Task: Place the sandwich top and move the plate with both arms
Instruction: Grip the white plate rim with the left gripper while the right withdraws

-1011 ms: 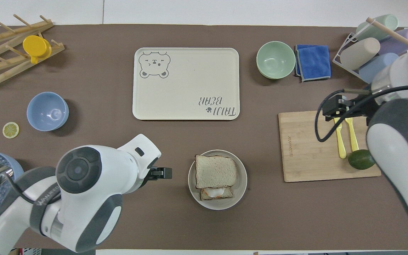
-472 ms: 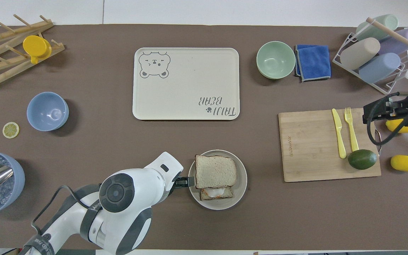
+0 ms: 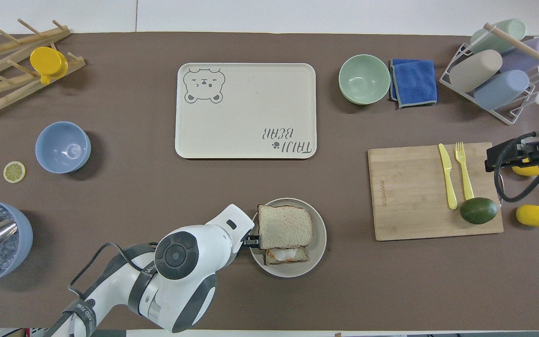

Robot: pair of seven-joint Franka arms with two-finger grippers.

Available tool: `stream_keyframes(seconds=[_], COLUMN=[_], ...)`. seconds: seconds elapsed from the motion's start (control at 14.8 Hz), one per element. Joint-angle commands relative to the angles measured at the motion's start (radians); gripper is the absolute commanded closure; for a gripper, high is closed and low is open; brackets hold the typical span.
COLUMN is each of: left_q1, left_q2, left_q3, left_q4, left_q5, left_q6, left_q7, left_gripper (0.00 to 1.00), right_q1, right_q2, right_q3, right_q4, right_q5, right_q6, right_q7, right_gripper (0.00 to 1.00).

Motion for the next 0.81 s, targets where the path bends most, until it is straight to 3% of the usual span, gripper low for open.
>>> stream_keyframes(seconds=[0.0,0.4,0.67,0.74], left_q1=[-0.031,-0.042,-0.064,-0.071], left_q2=[-0.002,0.002,0.020,0.025], left_q3=[0.014,0.014,0.014,0.014], left_q4=[-0.007,-0.006,-0.006,-0.007], left_q5=[-0.056,-0.058,-0.082,-0.090], left_q6=[0.025,0.044,0.077,0.094], left_q7=[-0.003,-0.003,-0.003,-0.003], left_gripper=[0.47,0.63,0.66,0.70], right_q1=[-0.002,-0.013,-0.004,0.000], right_q2=[-0.014,-0.019,-0.019,-0.019], right_q3=[-0.028,-0.028,-0.026,-0.026], right_q4=[-0.015,-0.021,-0.021,-0.019], right_q5=[0.035,0.033,0.033,0.033], right_q6=[0.037,0.038,0.030,0.030], right_q7=[-0.024,-0.014,-0.018,-0.018], right_gripper=[0.00,0.00,0.00,0.00])
